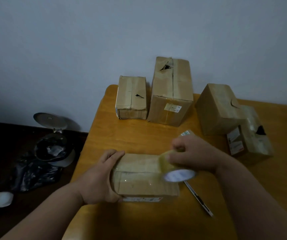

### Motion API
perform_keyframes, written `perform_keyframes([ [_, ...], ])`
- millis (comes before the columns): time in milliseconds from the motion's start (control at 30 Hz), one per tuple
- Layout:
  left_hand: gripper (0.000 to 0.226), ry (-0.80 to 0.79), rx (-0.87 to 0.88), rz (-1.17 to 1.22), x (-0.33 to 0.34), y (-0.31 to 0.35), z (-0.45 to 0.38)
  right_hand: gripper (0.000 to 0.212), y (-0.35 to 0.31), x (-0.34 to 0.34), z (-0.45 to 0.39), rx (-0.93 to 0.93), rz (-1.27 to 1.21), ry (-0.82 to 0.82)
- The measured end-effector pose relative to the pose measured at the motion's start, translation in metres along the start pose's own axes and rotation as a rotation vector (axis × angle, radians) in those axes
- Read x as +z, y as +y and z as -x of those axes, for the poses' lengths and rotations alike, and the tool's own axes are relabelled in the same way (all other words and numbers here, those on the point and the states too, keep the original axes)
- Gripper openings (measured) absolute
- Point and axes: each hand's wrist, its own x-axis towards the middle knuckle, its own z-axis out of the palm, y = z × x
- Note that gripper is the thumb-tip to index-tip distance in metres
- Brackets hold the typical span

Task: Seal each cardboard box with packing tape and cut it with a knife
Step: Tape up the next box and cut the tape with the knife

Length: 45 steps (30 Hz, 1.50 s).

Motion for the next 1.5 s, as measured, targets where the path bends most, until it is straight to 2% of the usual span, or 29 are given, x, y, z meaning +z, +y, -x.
perform_keyframes([
  [100, 0.134, 0.049, -0.011, -0.009, -0.004, -0.01, 0.005, 0.034, 0.03, -0.025, 0.014, 0.202, 0.186, -0.002],
  [167, 0.136, 0.054, -0.025, -0.021, -0.004, -0.013, 0.006, 0.035, 0.05, -0.021, 0.019, 0.296, 0.193, 0.024],
  [367, 0.144, -0.03, -0.103, -0.126, -0.008, -0.006, 0.002, 0.042, 0.09, 0.033, 0.013, 0.367, 0.19, 0.083],
  [433, 0.146, -0.079, -0.185, -0.263, -0.012, 0.003, 0.001, 0.042, 0.093, 0.048, 0.008, 0.344, 0.246, 0.078],
  [500, 0.147, -0.11, -0.262, -0.524, -0.01, 0.016, -0.007, 0.042, 0.089, 0.062, 0.002, 0.299, 0.316, 0.102],
  [600, 0.145, -0.09, -0.177, -0.691, 0.01, 0.042, -0.022, 0.042, 0.079, 0.078, -0.008, 0.288, 0.348, 0.147],
  [667, 0.139, -0.063, -0.074, -0.665, 0.029, 0.059, -0.032, 0.042, 0.074, 0.084, -0.009, 0.303, 0.328, 0.158],
  [800, 0.128, 0.015, -0.035, -0.659, 0.041, 0.063, -0.043, 0.041, 0.069, 0.09, -0.006, 0.32, 0.218, 0.158],
  [933, 0.123, -0.004, 0.036, -0.548, 0.025, 0.064, -0.036, 0.038, 0.057, 0.065, 0.002, 0.34, -0.176, 0.063],
  [1033, 0.122, 0.098, 0.112, -0.305, 0.009, 0.068, -0.027, 0.025, 0.047, 0.01, 0.022, 0.235, -0.517, 0.119],
  [1100, 0.127, 0.166, 0.15, -0.052, 0.005, 0.068, -0.023, 0.03, 0.04, -0.024, 0.036, 0.053, -0.726, 0.09],
  [1167, 0.133, 0.162, 0.135, 0.186, 0.008, 0.068, -0.022, 0.037, 0.031, -0.038, 0.038, -0.065, -0.864, 0.033],
  [1233, 0.141, 0.123, 0.082, 0.272, 0.016, 0.063, -0.02, 0.029, 0.018, -0.03, 0.031, -0.089, -0.83, -0.004],
  [1300, 0.146, 0.099, 0.064, 0.245, 0.017, 0.055, -0.015, 0.016, 0.005, -0.011, 0.023, -0.071, -0.833, 0.019],
  [1367, 0.145, 0.121, 0.1, 0.155, 0.009, 0.052, -0.008, 0.021, -0.003, 0.005, 0.015, -0.079, -0.844, 0.076],
  [1500, 0.135, 0.217, 0.185, -0.062, -0.006, 0.06, -0.004, 0.031, -0.02, 0.017, 0.003, -0.085, -0.691, 0.144],
])
